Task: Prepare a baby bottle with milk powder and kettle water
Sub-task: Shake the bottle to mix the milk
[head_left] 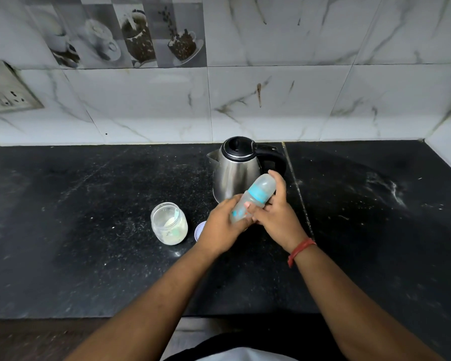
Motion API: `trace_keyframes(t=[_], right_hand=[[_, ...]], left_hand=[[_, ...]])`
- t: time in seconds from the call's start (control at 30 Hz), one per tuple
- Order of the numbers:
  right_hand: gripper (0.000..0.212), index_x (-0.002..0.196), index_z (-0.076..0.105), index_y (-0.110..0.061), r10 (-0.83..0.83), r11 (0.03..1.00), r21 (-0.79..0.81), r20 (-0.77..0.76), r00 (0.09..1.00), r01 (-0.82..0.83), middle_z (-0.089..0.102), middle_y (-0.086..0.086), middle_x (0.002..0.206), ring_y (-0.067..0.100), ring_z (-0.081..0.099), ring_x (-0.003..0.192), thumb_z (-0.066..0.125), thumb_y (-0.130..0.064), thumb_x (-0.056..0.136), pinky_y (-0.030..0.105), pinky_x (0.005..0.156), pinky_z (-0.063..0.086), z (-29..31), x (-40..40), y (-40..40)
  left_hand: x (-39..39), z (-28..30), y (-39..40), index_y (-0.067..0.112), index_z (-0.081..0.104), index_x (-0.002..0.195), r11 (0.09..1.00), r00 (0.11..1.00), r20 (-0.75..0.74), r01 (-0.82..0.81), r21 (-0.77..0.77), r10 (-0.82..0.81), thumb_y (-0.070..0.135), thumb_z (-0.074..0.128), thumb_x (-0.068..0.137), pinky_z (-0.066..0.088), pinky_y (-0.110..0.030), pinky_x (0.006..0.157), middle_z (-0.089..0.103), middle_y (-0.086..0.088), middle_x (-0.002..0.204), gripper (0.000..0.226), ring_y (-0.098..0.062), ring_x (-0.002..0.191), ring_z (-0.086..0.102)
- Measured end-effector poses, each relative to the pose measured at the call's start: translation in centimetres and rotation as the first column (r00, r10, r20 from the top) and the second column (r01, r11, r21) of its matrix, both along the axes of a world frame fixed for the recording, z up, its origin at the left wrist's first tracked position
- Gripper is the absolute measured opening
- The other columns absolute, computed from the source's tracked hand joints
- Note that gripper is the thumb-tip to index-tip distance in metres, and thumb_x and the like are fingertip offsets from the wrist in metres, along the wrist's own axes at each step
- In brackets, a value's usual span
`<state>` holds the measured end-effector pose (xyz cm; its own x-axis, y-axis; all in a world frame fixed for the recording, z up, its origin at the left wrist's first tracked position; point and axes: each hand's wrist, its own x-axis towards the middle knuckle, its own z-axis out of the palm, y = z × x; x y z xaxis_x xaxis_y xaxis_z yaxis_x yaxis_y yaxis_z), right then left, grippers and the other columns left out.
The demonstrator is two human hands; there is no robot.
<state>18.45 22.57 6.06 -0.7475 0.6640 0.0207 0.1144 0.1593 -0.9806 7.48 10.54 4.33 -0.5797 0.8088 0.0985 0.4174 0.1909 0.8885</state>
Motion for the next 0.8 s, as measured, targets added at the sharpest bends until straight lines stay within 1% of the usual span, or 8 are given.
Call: trace_keyframes(t=[0.17, 0.3, 0.37, 0.47, 0.53, 0.7, 0.73, 0.8], right_hand=[[0.090, 0.142, 0.024, -0.054, -0.025, 1.000, -0.012, -0.063, 0.998, 0.024, 0.069, 0.007, 0.113, 0.031, 0.074, 0.094, 0.079, -0.039, 0.071, 0.058, 0.080, 0.061, 0.9, 0.6, -0.8], [0.085, 0.142, 0.031, -0.048, -0.037, 0.999, 0.002, -0.097, 0.995, 0.037, 0.068, 0.005, 0.112, 0.030, 0.074, 0.093, 0.081, -0.035, 0.074, 0.058, 0.079, 0.061, 1.9, 1.7, -0.9], [0.080, 0.140, 0.035, -0.046, -0.042, 0.999, 0.023, -0.105, 0.994, 0.045, 0.068, 0.002, 0.110, 0.029, 0.074, 0.094, 0.081, -0.030, 0.077, 0.058, 0.080, 0.061, 2.8, 2.1, -0.5], [0.075, 0.137, 0.036, -0.050, -0.098, 0.993, 0.048, -0.108, 0.989, 0.104, 0.063, -0.002, 0.117, 0.025, 0.070, 0.102, 0.077, -0.018, 0.084, 0.056, 0.084, 0.061, 4.2, 2.5, 0.5], [0.073, 0.138, 0.036, -0.050, -0.167, 0.986, -0.034, -0.144, 0.975, 0.164, 0.059, 0.004, 0.125, 0.028, 0.069, 0.107, 0.075, -0.016, 0.086, 0.055, 0.079, 0.062, 5.5, 2.9, 1.4], [0.066, 0.143, 0.033, -0.033, -0.414, 0.895, -0.326, -0.349, 0.841, 0.305, 0.061, 0.003, 0.120, 0.021, 0.072, 0.100, 0.069, -0.009, 0.093, 0.048, 0.068, 0.062, 8.3, 3.8, 2.9], [0.066, 0.143, 0.032, -0.032, -0.428, 0.884, -0.355, -0.353, 0.832, 0.305, 0.061, 0.005, 0.121, 0.022, 0.073, 0.100, 0.069, -0.009, 0.093, 0.047, 0.067, 0.062, 8.5, 3.6, 2.5], [0.068, 0.142, 0.033, -0.035, -0.333, 0.919, -0.311, -0.286, 0.898, 0.242, 0.060, 0.010, 0.127, 0.025, 0.072, 0.103, 0.071, -0.010, 0.092, 0.048, 0.067, 0.062, 8.1, 3.0, 1.5]], left_hand=[[0.8, 1.5, -0.3, 0.016, 0.058, 0.142, 1.000, 0.990, -0.141, -0.013, -0.008, 0.011, 0.035, 0.076, 0.088, 0.047, -0.025, 0.094, 0.066, -0.001, 0.117, 0.060, -0.015, 0.108, 0.062], [1.3, 3.4, -0.8, 0.020, 0.061, 0.135, 0.996, 0.993, -0.092, 0.070, -0.053, -0.075, 0.046, 0.071, 0.087, 0.052, -0.035, 0.092, 0.069, 0.003, 0.114, 0.055, -0.014, 0.103, 0.065], [1.2, 4.1, -1.1, 0.021, 0.060, 0.137, 0.988, 0.985, -0.094, 0.139, -0.068, -0.145, 0.048, 0.068, 0.090, 0.051, -0.036, 0.098, 0.068, 0.005, 0.121, 0.055, -0.013, 0.110, 0.063], [0.3, 4.5, -1.7, 0.021, 0.043, 0.154, 0.987, 0.975, -0.188, 0.098, -0.128, -0.121, 0.050, 0.062, 0.095, 0.031, -0.031, 0.119, 0.052, -0.001, 0.151, 0.068, -0.018, 0.142, 0.042], [-0.7, 4.7, -2.4, 0.022, 0.031, 0.159, 0.986, 0.957, -0.281, 0.031, -0.162, -0.076, 0.060, 0.052, 0.094, 0.018, -0.037, 0.126, 0.036, -0.001, 0.163, 0.078, -0.023, 0.154, 0.022], [-2.5, 5.2, -3.6, 0.029, 0.015, 0.163, 0.972, 0.887, -0.462, -0.097, -0.213, -0.012, 0.078, 0.027, 0.084, 0.013, -0.058, 0.126, 0.009, 0.001, 0.173, 0.093, -0.026, 0.159, 0.001], [-2.7, 5.4, -3.6, 0.029, 0.014, 0.163, 0.968, 0.877, -0.480, -0.118, -0.220, -0.002, 0.078, 0.026, 0.084, 0.013, -0.059, 0.125, 0.007, 0.000, 0.173, 0.094, -0.027, 0.159, 0.000], [-2.7, 5.9, -3.6, 0.030, 0.012, 0.163, 0.958, 0.846, -0.533, -0.160, -0.238, 0.009, 0.077, 0.025, 0.086, 0.012, -0.061, 0.125, 0.002, 0.000, 0.173, 0.092, -0.028, 0.159, -0.003]])
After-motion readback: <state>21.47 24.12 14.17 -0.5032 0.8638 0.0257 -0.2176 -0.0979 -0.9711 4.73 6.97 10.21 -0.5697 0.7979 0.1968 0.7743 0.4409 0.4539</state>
